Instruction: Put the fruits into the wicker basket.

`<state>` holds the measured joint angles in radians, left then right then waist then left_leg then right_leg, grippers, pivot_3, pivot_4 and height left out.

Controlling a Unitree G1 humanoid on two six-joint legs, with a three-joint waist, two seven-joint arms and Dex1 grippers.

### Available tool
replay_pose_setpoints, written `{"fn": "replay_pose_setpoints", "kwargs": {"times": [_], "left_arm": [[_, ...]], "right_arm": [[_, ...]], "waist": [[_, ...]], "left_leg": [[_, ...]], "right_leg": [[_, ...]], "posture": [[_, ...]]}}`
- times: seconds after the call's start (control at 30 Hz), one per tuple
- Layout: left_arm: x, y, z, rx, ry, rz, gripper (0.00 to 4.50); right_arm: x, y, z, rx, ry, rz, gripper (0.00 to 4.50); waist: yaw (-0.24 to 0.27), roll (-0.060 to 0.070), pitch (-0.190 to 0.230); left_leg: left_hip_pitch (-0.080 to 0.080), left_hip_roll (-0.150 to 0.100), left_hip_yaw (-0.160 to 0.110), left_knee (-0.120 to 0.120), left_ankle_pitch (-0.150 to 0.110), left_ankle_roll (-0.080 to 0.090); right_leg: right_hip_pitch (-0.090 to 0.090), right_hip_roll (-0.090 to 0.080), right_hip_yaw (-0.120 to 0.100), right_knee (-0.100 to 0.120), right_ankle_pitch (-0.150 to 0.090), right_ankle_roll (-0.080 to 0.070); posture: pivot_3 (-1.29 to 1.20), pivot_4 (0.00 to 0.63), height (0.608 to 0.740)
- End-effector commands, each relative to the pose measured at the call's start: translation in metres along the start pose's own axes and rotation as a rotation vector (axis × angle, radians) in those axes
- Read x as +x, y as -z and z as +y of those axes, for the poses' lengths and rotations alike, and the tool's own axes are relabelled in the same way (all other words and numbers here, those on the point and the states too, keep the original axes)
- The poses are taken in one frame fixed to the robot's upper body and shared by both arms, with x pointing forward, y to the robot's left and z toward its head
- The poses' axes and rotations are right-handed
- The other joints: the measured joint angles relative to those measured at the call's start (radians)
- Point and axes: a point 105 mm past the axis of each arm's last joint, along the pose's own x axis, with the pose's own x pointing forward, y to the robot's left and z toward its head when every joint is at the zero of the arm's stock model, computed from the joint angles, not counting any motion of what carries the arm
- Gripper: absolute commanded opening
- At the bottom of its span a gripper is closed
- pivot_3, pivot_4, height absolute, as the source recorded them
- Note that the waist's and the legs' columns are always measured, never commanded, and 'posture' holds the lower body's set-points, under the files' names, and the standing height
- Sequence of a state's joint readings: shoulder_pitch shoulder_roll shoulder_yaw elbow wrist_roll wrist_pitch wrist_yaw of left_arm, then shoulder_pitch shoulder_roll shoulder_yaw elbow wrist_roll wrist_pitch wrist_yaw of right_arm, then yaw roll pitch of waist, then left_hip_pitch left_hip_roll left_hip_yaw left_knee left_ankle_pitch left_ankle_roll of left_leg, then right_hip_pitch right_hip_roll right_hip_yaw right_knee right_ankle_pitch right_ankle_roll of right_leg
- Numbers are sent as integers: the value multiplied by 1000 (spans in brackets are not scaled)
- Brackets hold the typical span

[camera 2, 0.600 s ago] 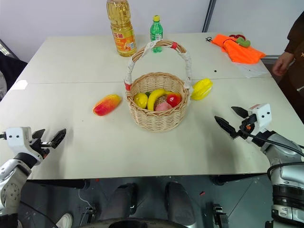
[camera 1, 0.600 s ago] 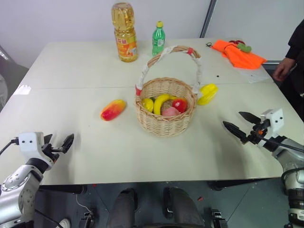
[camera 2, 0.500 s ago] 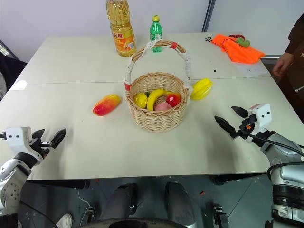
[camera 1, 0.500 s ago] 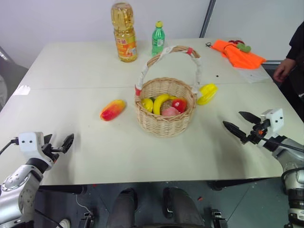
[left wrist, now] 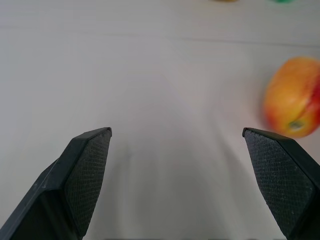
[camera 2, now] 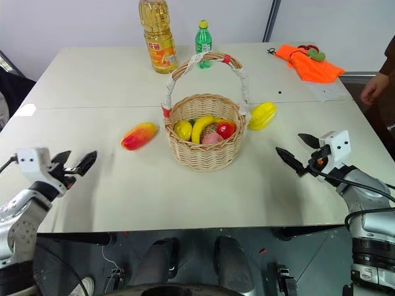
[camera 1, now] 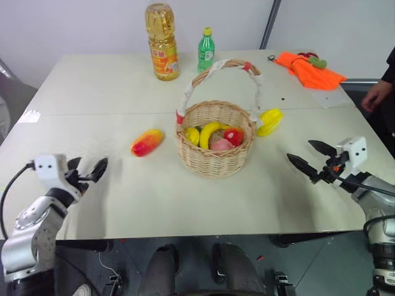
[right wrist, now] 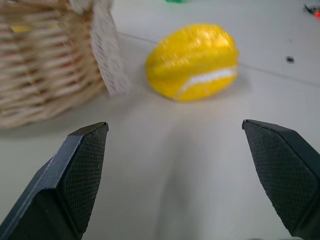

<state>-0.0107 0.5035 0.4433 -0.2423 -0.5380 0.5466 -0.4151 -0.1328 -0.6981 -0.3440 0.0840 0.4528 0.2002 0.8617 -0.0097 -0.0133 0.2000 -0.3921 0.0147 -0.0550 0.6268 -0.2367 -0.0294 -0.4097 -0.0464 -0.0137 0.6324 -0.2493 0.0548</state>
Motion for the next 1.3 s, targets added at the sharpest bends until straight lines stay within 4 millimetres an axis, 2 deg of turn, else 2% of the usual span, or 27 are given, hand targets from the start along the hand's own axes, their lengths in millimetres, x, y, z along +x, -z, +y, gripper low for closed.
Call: {"fn": "replay_pose_setpoints", "kwargs": {"times": [0.03,0.1,0.23,0.33,0.43,0.67,0.77,0.8,0.87,0.97,1.03,1.13,1.17,1.3], "left_arm": [[12,-31,-22,81,119,-31,4500],[17,-36,-31,94,172,-17,4500],[39,-45,-53,182,281,62,4500],[56,-42,-58,275,290,161,4500],[68,-41,-66,281,312,210,4500],[85,-24,-78,286,344,334,4500],[89,-18,-80,288,357,363,4500],[91,-19,-80,288,355,359,4245],[93,-20,-77,287,338,350,3557],[93,-23,-70,285,306,340,2174],[89,-25,-61,284,281,332,2174],[70,-40,-52,298,312,265,2174],[61,-50,-57,299,366,212,2174],[9,-79,-109,279,729,82,2174]], "right_arm": [[0,-40,10,-83,-80,-69,4475],[-1,-50,18,-91,-119,-76,4475],[-4,-71,52,-110,-274,-68,4475],[-3,-84,83,-119,-397,-67,4475],[0,-95,115,-133,-507,-87,4475],[6,-109,154,-153,-627,-138,4475],[8,-110,159,-165,-642,-145,4475],[9,-110,160,-166,-644,-146,4494],[9,-111,160,-169,-643,-149,4500],[10,-112,159,-180,-634,-154,4500],[11,-112,157,-189,-627,-151,4500],[11,-110,149,-206,-595,-144,4500],[11,-110,145,-210,-580,-143,4500],[10,-110,127,-209,-523,-138,4500]], "waist": [[0,0,0],[-1,0,0],[0,0,0],[1,0,0],[-4,-1,0],[0,-1,1],[0,-2,1],[0,-2,1],[0,-2,1],[-1,-2,1],[-1,-2,1],[-9,-2,1],[-9,-2,1],[6,-2,1]], "left_leg": [[0,0,0,0,0,0],[0,0,0,0,0,0],[0,0,0,0,0,0],[0,0,-1,0,0,0],[0,0,0,0,0,0],[0,0,0,0,0,0],[0,0,0,0,0,0],[0,0,0,0,0,0],[-1,0,0,0,0,0],[-1,0,0,0,0,0],[-1,0,0,0,0,0],[-1,0,0,0,0,0],[-1,1,1,-1,0,0],[-2,1,0,-1,0,0]], "right_leg": [[0,0,0,0,0,0],[0,0,0,0,0,0],[0,1,0,0,0,1],[0,2,0,1,-1,3],[0,1,-1,1,-1,3],[-1,1,-1,1,0,5],[-1,1,-1,0,-1,4],[-1,1,-1,0,-1,4],[-1,1,-1,0,0,4],[-1,1,-1,0,2,4],[-1,1,-1,0,2,5],[-1,1,0,0,2,4],[-2,1,0,0,2,4],[-3,0,1,0,1,0]], "posture": [[0,150,740],[0,150,740],[0,150,740],[0,150,740],[0,150,740],[0,150,740],[0,150,740],[0,150,740],[0,150,740],[0,150,740],[0,150,740],[0,150,740],[0,150,740],[0,150,740]]}}
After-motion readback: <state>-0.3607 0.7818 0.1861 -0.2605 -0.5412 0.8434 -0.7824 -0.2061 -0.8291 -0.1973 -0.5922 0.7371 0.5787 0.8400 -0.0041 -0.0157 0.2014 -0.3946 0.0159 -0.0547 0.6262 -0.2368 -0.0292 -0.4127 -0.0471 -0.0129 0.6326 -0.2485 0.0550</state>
